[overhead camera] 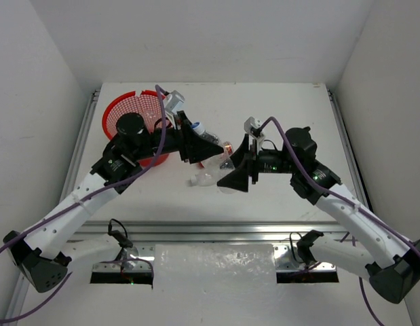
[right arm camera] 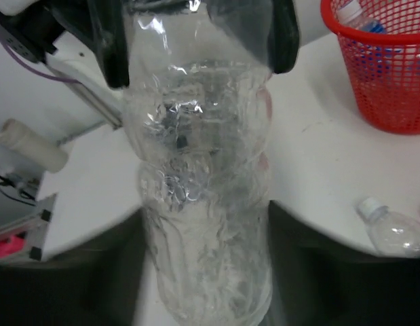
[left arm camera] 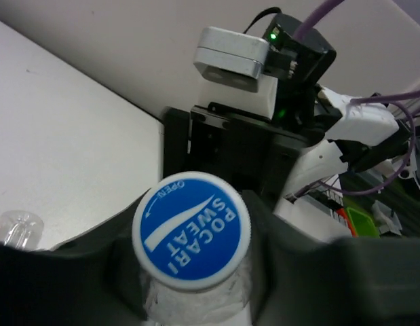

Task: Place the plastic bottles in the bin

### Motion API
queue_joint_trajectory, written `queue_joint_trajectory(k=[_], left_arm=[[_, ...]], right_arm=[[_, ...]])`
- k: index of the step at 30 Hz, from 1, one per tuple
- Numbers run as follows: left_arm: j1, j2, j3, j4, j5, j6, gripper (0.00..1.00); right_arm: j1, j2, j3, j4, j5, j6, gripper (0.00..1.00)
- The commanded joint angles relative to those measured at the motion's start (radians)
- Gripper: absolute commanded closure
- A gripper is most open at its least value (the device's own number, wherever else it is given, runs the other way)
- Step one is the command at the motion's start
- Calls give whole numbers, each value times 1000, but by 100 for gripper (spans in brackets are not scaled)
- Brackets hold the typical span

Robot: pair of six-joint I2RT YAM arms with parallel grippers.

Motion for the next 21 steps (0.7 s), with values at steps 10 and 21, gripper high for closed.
queue_joint_trajectory(k=[10,21], left_arm=[[304,189,513,-793,-1120,79,100],[497,483,754,-833,-1267,112,100]], right_arm=[[13,-141,-33,-407,995,16,1],[11,-125,-163,-352,964,-3,1]])
